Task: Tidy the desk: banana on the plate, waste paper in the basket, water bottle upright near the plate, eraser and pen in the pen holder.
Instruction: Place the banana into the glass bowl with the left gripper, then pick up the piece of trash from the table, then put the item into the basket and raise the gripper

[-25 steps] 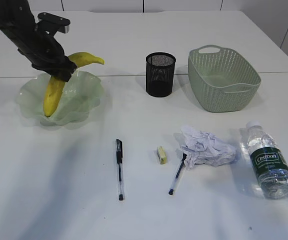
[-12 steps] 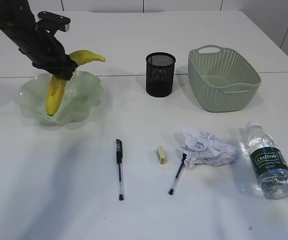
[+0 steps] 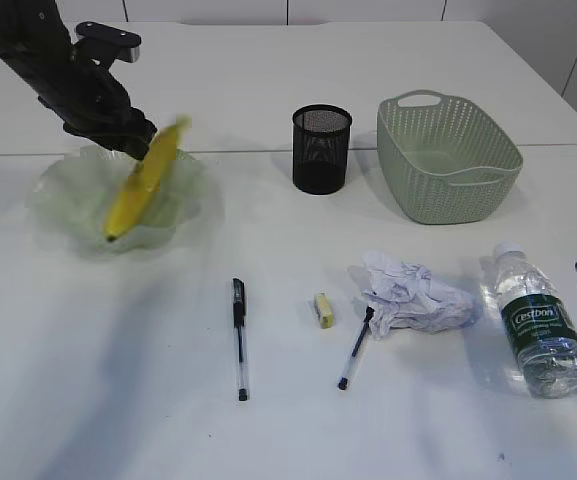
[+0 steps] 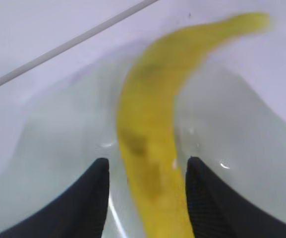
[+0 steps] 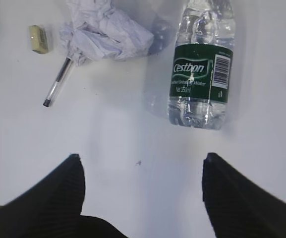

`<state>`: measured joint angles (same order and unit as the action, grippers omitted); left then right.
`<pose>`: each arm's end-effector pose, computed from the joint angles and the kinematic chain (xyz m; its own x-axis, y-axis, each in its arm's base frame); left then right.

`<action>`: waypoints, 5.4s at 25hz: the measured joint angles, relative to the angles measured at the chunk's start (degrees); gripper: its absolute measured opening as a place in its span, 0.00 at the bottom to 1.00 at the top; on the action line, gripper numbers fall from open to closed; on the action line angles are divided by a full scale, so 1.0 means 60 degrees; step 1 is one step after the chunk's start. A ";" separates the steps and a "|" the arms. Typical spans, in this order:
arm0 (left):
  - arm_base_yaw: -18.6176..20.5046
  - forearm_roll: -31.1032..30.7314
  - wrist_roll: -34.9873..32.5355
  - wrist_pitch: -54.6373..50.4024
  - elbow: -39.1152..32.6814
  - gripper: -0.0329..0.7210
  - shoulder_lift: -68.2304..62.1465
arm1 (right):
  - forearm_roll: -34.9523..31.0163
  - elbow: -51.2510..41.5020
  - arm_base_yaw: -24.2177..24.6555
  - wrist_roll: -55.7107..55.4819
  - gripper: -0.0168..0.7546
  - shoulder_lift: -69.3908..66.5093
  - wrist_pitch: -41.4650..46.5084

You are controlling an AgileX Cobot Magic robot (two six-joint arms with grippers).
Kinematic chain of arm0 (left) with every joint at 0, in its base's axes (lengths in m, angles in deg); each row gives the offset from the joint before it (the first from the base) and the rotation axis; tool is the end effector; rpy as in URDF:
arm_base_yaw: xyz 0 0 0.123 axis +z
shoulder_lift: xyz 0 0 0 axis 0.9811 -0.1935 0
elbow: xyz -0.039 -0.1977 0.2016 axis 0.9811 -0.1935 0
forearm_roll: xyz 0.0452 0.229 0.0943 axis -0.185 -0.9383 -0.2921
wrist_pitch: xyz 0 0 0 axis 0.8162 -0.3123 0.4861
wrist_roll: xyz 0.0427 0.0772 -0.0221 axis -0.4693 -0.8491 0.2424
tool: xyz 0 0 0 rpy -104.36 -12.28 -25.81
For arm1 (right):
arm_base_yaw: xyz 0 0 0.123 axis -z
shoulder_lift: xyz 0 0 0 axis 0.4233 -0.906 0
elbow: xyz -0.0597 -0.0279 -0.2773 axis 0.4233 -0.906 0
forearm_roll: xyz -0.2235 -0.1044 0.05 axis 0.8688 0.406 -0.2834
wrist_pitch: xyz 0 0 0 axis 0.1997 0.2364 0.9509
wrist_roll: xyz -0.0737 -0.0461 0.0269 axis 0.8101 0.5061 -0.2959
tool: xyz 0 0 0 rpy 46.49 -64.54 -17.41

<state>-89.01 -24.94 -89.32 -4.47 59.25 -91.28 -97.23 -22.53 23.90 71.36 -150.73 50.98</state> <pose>0.4970 -0.0950 0.2017 -0.7419 0.3513 -0.5711 0.3804 0.9220 0.0730 0.2077 0.0236 0.2949 -0.9204 0.0180 -0.3907 -0.0705 0.9749 0.2111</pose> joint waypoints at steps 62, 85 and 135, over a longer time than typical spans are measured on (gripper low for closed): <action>0.0060 0.0109 0.0000 -0.1675 0.0000 0.54 0.0759 | -0.1349 0.2851 -0.2050 0.9473 0.74 -0.6434 -0.2305; 0.0060 0.0115 0.0000 -0.1773 0.0000 0.54 0.0759 | -0.1055 0.2940 -0.2050 0.9526 0.67 -0.7574 -0.2679; 0.0060 0.0781 0.0000 -0.2931 0.0000 0.42 0.0759 | -0.0725 0.8144 -0.0187 0.3402 0.04 -0.8582 -0.5975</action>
<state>-88.65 -20.25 -89.32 -22.05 59.25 -86.72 -101.58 26.33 22.78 91.77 -202.23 15.13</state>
